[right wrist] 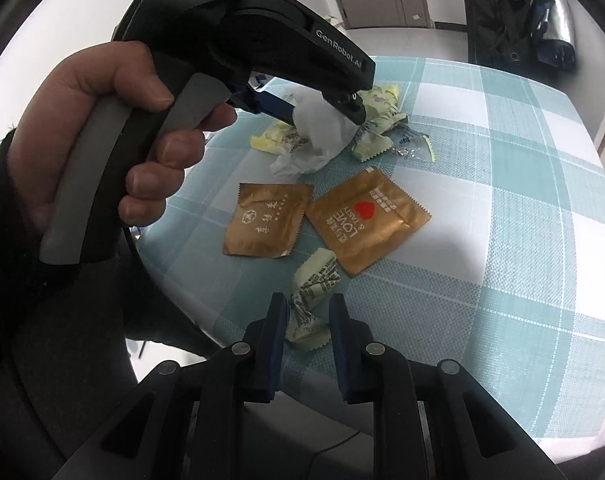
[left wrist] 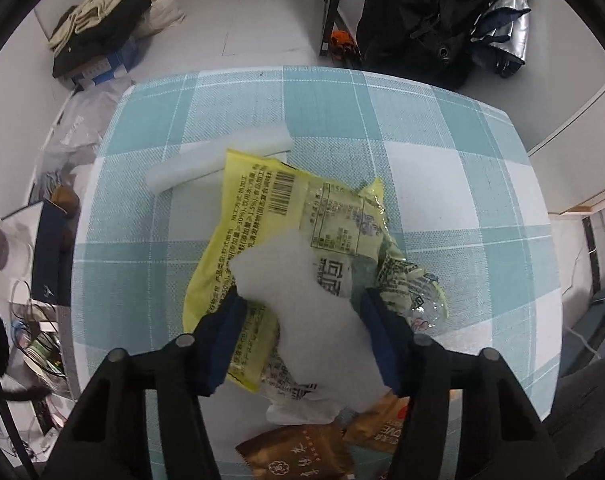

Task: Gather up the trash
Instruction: 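Grasp the white foam block with the left tool while the right tool holds the wrapper, then carry both items toward the bin and open the right tool over it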

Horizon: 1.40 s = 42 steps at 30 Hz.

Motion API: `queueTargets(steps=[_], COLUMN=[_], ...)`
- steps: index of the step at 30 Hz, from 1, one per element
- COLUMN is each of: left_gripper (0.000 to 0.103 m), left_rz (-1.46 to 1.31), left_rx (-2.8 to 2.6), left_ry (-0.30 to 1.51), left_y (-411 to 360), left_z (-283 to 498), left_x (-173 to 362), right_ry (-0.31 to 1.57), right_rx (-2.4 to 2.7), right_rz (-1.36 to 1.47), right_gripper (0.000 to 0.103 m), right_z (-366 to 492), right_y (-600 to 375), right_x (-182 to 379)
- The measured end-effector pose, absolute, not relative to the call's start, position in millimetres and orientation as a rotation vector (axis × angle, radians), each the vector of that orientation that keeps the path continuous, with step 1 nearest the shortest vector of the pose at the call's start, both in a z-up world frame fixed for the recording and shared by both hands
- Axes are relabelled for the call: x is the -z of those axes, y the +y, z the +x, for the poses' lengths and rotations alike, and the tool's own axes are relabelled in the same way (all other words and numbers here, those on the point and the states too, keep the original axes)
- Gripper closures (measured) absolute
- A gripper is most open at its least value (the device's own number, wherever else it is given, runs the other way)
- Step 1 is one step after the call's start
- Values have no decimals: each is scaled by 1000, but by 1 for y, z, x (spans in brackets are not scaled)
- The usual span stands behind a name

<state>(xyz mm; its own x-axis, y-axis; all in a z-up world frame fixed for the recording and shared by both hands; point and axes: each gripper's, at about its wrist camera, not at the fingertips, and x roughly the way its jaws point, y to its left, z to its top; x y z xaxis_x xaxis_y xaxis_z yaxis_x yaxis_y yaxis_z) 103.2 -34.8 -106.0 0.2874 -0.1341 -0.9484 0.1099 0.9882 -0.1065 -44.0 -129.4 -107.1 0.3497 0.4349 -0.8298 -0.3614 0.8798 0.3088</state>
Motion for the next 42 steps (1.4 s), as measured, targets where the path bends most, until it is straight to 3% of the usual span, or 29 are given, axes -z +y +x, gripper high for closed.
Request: queueTargets(steps=[2,4,22,42], left_gripper=[54,71,70,70], left_rz=[-27,-55,-246,-339], left_rx=[169,183,271,269], left_ry=[1268,1266,1192,965], left_y=[-34,-29,-5,26], left_z=[102,100,100,75], left_x=[105,104,81,38], right_ry=[1103,1101,1064,864], right_rx=[-523,-524,-506,-475], right_rz=[87,86,185,188], right_gripper=[83,83,85,85], right_z=[-44,-44,-37,-53], right_y=[-131,-131,-150,-166], right_x=[109,109,104,24])
